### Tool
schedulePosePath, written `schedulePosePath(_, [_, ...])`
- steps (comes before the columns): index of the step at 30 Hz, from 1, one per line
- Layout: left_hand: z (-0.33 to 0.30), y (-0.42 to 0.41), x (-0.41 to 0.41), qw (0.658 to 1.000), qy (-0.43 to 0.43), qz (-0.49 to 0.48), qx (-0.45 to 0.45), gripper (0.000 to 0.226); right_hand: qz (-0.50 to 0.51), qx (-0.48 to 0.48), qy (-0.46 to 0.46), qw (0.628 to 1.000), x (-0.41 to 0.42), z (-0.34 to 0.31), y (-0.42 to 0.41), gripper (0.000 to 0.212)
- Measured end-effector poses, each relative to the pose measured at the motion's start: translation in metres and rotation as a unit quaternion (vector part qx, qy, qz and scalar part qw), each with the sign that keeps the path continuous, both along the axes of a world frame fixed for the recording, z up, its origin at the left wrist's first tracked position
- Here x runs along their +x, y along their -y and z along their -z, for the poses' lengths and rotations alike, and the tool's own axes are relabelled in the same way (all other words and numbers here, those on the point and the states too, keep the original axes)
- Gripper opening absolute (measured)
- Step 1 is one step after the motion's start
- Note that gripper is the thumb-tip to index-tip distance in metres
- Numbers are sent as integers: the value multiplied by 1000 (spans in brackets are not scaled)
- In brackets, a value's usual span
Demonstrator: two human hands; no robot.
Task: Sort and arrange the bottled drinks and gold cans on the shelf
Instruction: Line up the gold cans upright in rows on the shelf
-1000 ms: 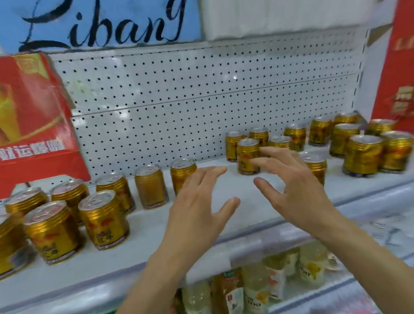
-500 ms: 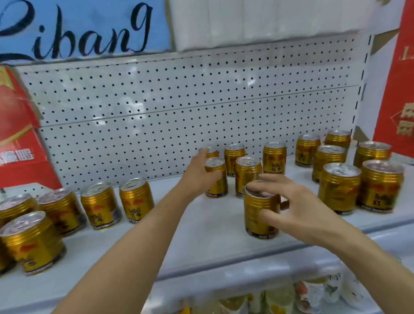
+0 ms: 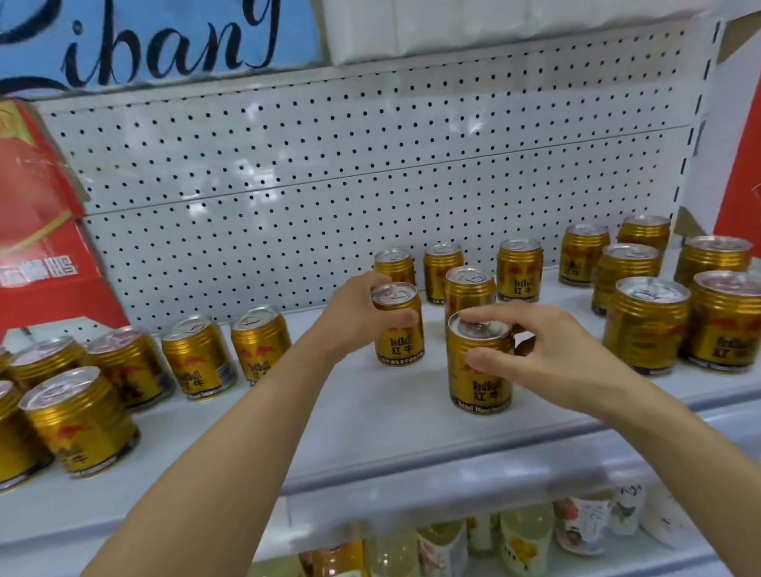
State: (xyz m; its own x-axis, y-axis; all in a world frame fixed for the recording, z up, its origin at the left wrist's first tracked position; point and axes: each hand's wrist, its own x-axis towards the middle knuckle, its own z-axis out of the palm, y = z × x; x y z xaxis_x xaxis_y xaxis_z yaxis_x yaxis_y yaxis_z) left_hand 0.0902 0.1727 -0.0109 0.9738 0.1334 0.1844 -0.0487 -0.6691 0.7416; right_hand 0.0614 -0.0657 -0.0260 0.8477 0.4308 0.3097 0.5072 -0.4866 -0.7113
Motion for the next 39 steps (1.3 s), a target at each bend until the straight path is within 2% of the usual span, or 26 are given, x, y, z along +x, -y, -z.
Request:
schedulePosePath(3, [2,-2,-23,999,18,-26,19,61,24,-8,19,1000,-1,-1,-5,45])
schedulePosePath(8, [1,-15,-72,997,64,-36,-1,70,44,18,33,998,-10,1,-25,44])
schedulePosePath(15, [-1,-66,-135,991,105,-83,-21,72,1,37,30,999,-32,-6,-81,44])
schedulePosePath(24, [-8,-144,-168,988,48,-122,83,72,-51,27,41,998,-55,-9,-167,42])
schedulePosePath(27, [-5,-154,-170,985,27,-133,110,75,-56,12,36,998,-58,-5,-189,48])
schedulePosePath(39, [-4,-168,-175,989,-7,-99,106,73,-41,-40,39,998,-60,4,-212,51])
